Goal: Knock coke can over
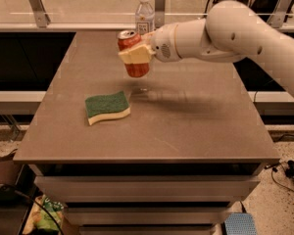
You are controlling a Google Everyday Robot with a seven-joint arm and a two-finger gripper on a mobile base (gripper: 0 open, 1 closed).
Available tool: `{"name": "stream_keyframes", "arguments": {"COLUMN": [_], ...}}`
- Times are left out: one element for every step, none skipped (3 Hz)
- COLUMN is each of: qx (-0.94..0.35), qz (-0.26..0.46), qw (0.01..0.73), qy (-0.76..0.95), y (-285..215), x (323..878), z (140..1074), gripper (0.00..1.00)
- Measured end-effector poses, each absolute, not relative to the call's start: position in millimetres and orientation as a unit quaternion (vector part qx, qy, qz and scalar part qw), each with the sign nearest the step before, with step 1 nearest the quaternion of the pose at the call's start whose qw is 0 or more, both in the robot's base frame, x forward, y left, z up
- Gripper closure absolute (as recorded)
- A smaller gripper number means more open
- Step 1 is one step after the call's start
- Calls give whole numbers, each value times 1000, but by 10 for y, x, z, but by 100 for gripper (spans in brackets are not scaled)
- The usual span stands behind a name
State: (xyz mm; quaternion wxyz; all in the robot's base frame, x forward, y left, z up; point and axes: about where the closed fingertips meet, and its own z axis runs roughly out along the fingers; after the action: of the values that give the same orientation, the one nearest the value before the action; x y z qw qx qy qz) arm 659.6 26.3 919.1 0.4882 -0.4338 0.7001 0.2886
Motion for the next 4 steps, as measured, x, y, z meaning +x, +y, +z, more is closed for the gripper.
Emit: {"name": "stream_keyframes", "arguments": {"qx": [-439,-442,-444,-438], "qz": [259,228,195,167], "qw": [472,451,425,404], "qy": [719,741,765,785], "y": [231,202,154,45], "x": [6560,6536,6517,6501], "z": [9310,9395,9401,9380], "gripper": [100,100,100,100]}}
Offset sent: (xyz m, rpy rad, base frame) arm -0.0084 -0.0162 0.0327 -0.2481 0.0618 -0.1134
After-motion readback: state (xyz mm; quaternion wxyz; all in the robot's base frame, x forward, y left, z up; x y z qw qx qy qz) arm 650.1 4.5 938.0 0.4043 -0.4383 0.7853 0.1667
